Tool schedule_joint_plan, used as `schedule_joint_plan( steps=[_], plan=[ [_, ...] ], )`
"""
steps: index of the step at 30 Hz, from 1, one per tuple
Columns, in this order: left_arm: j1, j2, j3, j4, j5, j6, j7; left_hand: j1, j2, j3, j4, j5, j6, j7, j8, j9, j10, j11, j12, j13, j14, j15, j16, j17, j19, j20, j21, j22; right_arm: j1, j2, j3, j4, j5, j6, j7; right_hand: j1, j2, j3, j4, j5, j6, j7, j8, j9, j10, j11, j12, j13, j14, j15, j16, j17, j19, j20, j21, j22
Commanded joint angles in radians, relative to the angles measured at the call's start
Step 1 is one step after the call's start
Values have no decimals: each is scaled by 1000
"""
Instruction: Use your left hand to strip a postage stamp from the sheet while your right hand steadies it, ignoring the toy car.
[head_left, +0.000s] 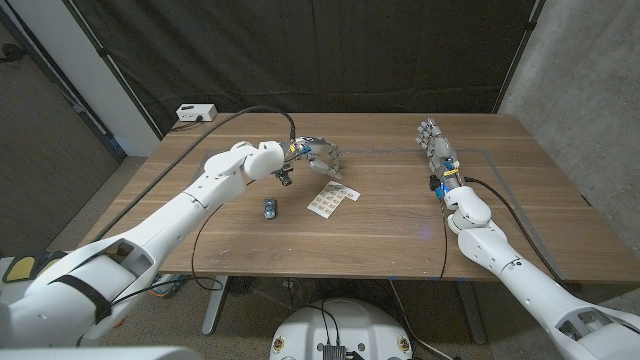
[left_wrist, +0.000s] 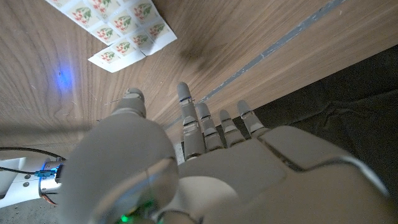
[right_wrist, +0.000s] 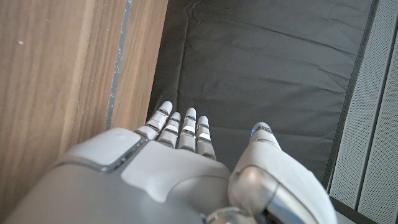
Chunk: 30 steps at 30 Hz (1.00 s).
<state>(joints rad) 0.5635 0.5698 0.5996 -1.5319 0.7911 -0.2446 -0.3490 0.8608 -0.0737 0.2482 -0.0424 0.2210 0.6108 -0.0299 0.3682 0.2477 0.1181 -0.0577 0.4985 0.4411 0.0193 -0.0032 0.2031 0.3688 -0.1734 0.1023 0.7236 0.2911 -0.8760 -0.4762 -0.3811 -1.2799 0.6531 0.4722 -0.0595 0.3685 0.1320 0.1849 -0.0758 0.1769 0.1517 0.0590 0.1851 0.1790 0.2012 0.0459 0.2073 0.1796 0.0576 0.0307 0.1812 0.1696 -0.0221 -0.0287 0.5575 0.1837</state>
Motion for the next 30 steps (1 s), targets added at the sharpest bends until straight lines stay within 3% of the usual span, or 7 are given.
schedule_joint_plan(
  steps=[1, 2, 4, 6, 13, 21, 30],
  plan=[
    [-18, 42, 1, -82, 55, 19, -87, 44, -13, -1, -26, 19, -41, -30, -11, 12, -35, -14, -14, 4, -37, -8, -5, 0, -21, -22, 11, 3, -12, -1, -1, -8, 10, 24, -5, -9, -2, -3, -3, 0, 10, -3, 4, 2, 8, 4, 6, 5, 11, 4, 7, 5, 10, -6, -4, 4],
    [-26, 42, 4, -77, 51, 13, -106, 59, -15, 0, -34, 26, -39, -58, -9, 15, -43, -19, -19, 4, -43, -14, -3, -1, -20, -33, 13, 2, -13, -2, -1, -8, 9, 24, -7, -9, -2, -3, -3, 0, 10, -3, 4, 2, 8, 4, 6, 5, 11, 3, 7, 5, 10, -6, -4, 4],
    [-30, 43, 7, -76, 56, 8, -117, 74, -18, -1, -42, 32, -34, -84, -6, 16, -54, -30, -26, 5, -56, -20, -3, -3, -24, -48, 13, 1, -13, -1, -2, -7, 12, 25, -6, -11, -2, -4, -2, 0, 10, -3, 4, 2, 9, 4, 6, 5, 12, 1, 8, 6, 10, -5, -4, 4],
    [-37, 43, 15, -74, 68, 3, -132, 96, -12, 1, -51, 42, -46, -117, -11, 17, -75, -38, -39, 5, -80, -19, -4, -7, -34, -46, 12, -1, -15, -2, -2, -7, 13, 26, -7, -13, -2, -5, -1, 0, 10, -3, 4, 2, 9, 5, 6, 5, 13, 1, 8, 6, 10, -5, -5, 4],
    [-43, 51, 35, -83, 122, -14, -170, 131, 6, 7, -62, 55, -77, -173, -28, 13, -110, -42, -64, 5, -117, -19, -1, -14, -49, -52, 10, -4, -21, -2, -1, -11, 11, 30, -23, -22, -4, -8, 4, -1, 13, -1, 4, 2, 14, 6, 8, 5, 15, 1, 9, 8, 11, -4, -6, 4],
    [-31, 59, 38, -77, 168, -19, -173, 138, 15, 6, -62, 58, -99, -180, -37, 15, -124, -35, -75, 5, -134, -13, 1, -17, -55, -53, 9, -7, -15, 3, -6, -1, 6, 33, -29, -26, -3, -9, 6, -1, 16, 1, 5, 2, 19, 10, 10, 5, 19, 1, 10, 8, 12, -5, -7, 4],
    [-11, 57, 27, -34, 221, -29, -60, 161, 41, 12, -65, 65, -80, -185, -30, 18, -101, -44, -75, 5, -124, -27, 16, -23, -42, -54, 18, -10, -3, 12, -12, 15, 2, 34, -29, -29, -5, -10, 6, -1, 17, 3, 5, 2, 20, 8, 9, 5, 22, 1, 9, 7, 13, -6, -9, 4]
  ],
)
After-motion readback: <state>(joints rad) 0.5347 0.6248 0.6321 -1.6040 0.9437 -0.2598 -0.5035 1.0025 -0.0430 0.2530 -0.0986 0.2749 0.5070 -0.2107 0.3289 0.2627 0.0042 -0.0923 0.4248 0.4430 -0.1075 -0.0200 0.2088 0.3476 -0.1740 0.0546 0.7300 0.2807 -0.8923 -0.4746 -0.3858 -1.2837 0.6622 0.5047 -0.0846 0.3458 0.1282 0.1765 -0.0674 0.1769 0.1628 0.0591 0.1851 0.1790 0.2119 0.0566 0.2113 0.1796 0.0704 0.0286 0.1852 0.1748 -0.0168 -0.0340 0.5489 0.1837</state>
